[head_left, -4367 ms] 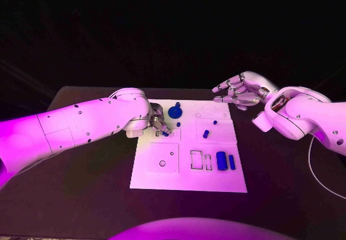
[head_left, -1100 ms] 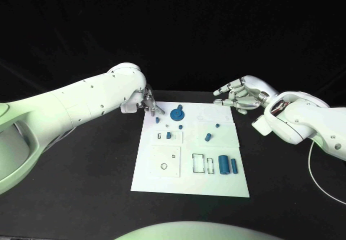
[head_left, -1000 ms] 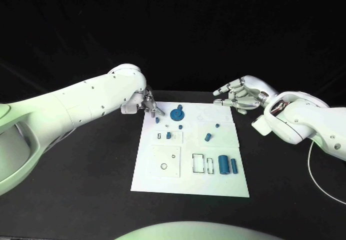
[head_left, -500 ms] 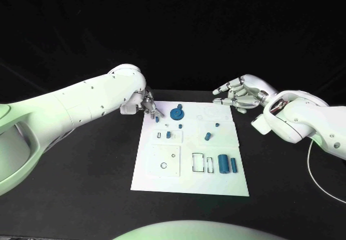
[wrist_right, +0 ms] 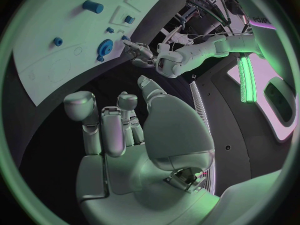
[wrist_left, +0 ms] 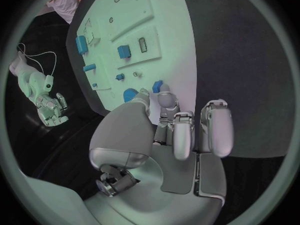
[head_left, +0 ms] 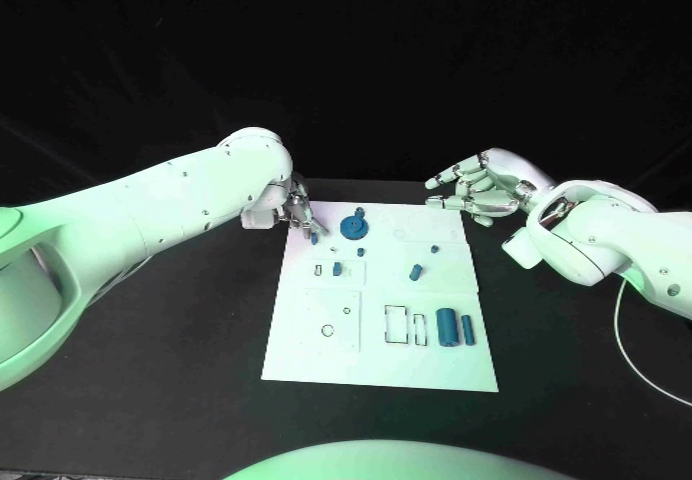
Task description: Assemble the parts on the task board
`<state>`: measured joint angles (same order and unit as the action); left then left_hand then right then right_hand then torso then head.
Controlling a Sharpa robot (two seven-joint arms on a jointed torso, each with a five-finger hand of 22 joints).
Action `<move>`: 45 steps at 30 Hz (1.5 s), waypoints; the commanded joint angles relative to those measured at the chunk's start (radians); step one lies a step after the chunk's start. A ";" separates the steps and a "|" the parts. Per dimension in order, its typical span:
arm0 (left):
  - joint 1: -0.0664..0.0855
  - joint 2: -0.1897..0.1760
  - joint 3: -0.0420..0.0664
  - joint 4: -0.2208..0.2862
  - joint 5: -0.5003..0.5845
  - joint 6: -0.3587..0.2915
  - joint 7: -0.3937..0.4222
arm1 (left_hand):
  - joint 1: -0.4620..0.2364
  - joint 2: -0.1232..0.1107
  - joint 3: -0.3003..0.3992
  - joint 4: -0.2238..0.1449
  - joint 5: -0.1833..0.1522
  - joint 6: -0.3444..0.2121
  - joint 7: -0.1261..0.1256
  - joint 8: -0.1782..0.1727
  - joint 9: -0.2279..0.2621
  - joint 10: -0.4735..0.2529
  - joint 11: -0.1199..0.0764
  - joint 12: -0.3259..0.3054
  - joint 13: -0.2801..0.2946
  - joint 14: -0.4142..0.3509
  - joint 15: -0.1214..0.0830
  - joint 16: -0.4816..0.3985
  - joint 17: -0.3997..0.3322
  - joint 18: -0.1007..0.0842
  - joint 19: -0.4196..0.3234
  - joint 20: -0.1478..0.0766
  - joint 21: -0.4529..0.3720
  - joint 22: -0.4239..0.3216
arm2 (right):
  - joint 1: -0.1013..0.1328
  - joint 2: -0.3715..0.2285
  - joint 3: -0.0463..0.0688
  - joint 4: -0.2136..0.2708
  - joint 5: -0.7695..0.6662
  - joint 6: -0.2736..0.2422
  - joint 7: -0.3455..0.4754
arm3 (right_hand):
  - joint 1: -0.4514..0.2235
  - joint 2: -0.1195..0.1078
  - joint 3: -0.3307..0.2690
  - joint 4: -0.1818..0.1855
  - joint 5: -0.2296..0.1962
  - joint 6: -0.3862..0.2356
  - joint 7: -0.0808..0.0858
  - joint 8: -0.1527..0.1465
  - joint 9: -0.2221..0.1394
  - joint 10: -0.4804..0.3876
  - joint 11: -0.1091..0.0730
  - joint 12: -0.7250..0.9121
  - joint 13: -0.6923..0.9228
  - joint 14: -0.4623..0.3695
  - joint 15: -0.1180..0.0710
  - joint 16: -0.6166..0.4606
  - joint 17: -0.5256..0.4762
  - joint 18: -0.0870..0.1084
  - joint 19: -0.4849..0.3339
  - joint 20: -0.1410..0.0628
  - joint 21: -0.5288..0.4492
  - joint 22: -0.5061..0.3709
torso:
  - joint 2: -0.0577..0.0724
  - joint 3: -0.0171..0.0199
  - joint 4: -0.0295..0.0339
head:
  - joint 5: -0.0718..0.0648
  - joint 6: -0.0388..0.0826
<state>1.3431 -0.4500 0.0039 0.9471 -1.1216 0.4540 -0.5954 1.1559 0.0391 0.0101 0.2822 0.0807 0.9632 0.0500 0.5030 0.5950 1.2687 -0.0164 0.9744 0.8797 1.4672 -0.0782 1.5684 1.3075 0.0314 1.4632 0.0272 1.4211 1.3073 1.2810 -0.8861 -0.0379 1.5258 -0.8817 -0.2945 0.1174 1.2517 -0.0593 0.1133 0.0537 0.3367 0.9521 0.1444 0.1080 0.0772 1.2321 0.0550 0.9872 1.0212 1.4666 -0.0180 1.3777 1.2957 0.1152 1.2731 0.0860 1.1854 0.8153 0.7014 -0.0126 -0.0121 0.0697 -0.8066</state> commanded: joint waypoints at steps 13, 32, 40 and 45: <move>-0.002 0.011 -0.001 -0.012 0.018 0.037 0.005 | 0.047 0.007 0.018 -0.014 0.005 0.007 -0.003 0.009 -0.006 0.002 -0.007 0.006 -0.002 0.104 -0.005 0.002 0.263 0.006 0.052 -0.002 0.004 0.151 | -0.001 0.002 0.000 0.002 -0.008 0.013 0.005 | 0.003 0.008 -0.001 -0.002 0.000 0.003 0.000 0.006 -0.001 -0.007 -0.001 0.002 0.000 0.048 -0.006 -0.005 0.000 0.019 -0.001 -0.007 -0.007 -0.002 | 0.000 0.0005 -0.0007 | -0.002 -0.002; -0.003 0.011 -0.001 -0.020 0.018 0.028 0.001 | 0.181 0.043 0.149 -0.087 0.013 -0.014 -0.012 0.013 -0.024 -0.006 -0.016 -0.001 -0.016 0.104 -0.013 0.002 0.263 0.007 0.052 -0.008 0.001 0.152 | -0.001 0.001 0.000 0.005 -0.008 0.015 0.007 | 0.003 0.008 -0.001 -0.002 0.000 0.003 0.000 0.006 -0.001 -0.007 -0.001 0.002 0.000 0.048 -0.006 -0.005 0.000 0.019 -0.001 -0.007 -0.007 -0.002 | 0.001 0.0005 -0.0006 | -0.006 -0.006; -0.003 0.005 -0.001 -0.017 0.031 0.013 0.005 | 0.144 -0.069 0.525 -0.158 0.069 -0.031 -0.001 0.040 -0.028 -0.005 -0.002 -0.017 -0.040 0.104 -0.008 0.002 0.263 0.007 0.052 0.000 -0.004 0.154 | -0.001 -0.001 0.000 0.009 -0.008 0.018 0.005 | 0.005 0.009 -0.001 -0.003 0.001 0.003 0.000 0.006 -0.001 -0.006 -0.001 0.003 0.001 0.048 -0.006 -0.006 -0.001 0.019 -0.001 -0.007 -0.008 -0.003 | -0.001 0.0007 0.0003 | -0.006 -0.008; -0.003 -0.023 -0.002 0.020 0.056 -0.036 0.021 | 0.081 -0.103 0.631 -0.189 0.086 -0.031 0.001 0.065 -0.021 0.006 -0.007 -0.008 -0.039 0.104 -0.005 0.002 0.263 0.008 0.052 -0.001 -0.008 0.154 | -0.001 -0.002 0.000 0.010 -0.008 0.021 0.003 | 0.005 0.009 -0.001 -0.003 0.001 0.003 0.000 0.006 -0.001 -0.006 -0.001 0.003 0.001 0.048 -0.006 -0.006 -0.001 0.019 -0.001 -0.007 -0.008 -0.003 | -0.001 0.0011 0.0001 | -0.004 -0.005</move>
<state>1.3397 -0.4677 0.0019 0.9556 -1.0928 0.4584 -0.5939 1.2448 -0.0628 0.5005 0.2287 0.1623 0.9323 0.0517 0.5641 0.5742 1.2675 -0.0219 0.9604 0.8391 1.4676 -0.0858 1.5684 1.3081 0.0314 1.4670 0.0234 1.4153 1.3081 1.2810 -0.8882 -0.0380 1.5341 -0.8819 -0.2879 0.1180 1.2558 -0.0553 0.1133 0.0537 0.3367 0.9521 0.1444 0.1080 0.0772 1.2322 0.0551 0.9872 1.0213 1.4666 -0.0180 1.3777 1.2958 0.1152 1.2731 0.0860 1.1815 0.8141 0.7006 -0.0120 -0.0119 0.0645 -0.8138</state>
